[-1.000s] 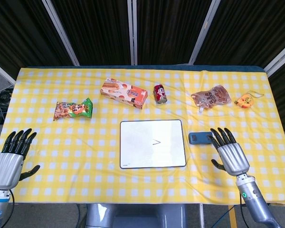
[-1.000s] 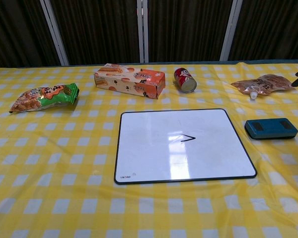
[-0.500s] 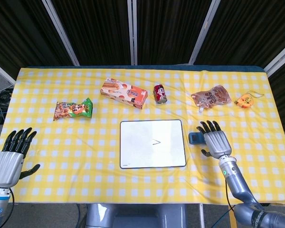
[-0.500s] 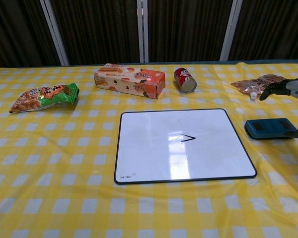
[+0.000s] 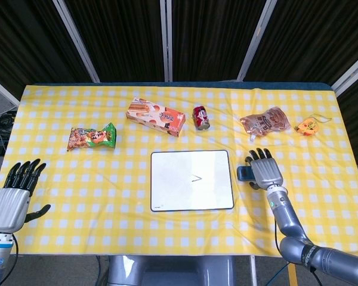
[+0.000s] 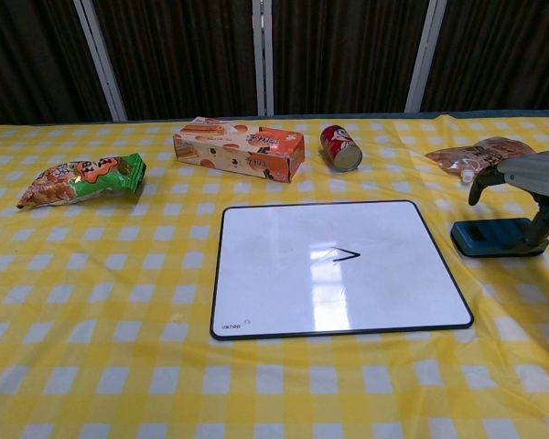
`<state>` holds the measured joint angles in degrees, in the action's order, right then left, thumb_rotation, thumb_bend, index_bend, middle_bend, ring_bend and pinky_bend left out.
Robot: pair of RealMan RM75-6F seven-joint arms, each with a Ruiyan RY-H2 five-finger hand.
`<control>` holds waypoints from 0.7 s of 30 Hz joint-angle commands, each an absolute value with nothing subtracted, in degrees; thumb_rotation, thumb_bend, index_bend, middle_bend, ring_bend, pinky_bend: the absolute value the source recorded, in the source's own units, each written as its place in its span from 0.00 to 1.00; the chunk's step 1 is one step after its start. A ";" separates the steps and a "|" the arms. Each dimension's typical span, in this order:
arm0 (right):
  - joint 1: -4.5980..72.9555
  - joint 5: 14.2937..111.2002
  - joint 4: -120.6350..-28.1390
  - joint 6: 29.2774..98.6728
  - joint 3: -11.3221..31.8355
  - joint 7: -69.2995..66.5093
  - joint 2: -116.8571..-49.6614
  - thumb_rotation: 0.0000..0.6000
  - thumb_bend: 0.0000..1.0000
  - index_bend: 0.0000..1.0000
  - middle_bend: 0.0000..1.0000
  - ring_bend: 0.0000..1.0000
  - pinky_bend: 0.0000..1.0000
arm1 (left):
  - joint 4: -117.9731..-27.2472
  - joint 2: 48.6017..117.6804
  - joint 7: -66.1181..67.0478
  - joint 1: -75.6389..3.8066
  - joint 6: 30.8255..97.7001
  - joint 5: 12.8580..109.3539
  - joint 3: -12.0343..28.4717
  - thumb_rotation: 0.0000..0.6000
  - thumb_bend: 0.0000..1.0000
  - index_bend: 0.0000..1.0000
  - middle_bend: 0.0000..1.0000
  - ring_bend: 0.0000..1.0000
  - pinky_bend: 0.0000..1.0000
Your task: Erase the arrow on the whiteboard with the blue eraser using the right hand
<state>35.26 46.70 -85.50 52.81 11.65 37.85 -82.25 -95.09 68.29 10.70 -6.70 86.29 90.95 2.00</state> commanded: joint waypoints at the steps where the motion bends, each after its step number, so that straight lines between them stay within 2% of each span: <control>1: 35.87 45.73 -84.59 52.81 11.13 37.95 -82.78 1.00 0.16 0.31 0.12 0.00 0.01 | -94.97 68.38 10.65 -6.77 86.20 90.88 2.00 1.00 0.03 0.00 0.00 0.00 0.00; 21: 37.75 41.55 -80.26 53.80 8.62 37.05 -84.42 1.00 0.18 0.36 0.15 0.02 0.05 | -94.77 68.63 10.71 -7.09 85.80 90.41 1.83 1.00 0.03 0.00 0.00 0.00 0.00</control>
<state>37.72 41.55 -80.30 53.79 8.66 37.09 -84.38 -94.78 68.62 10.68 -7.07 85.83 90.43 1.84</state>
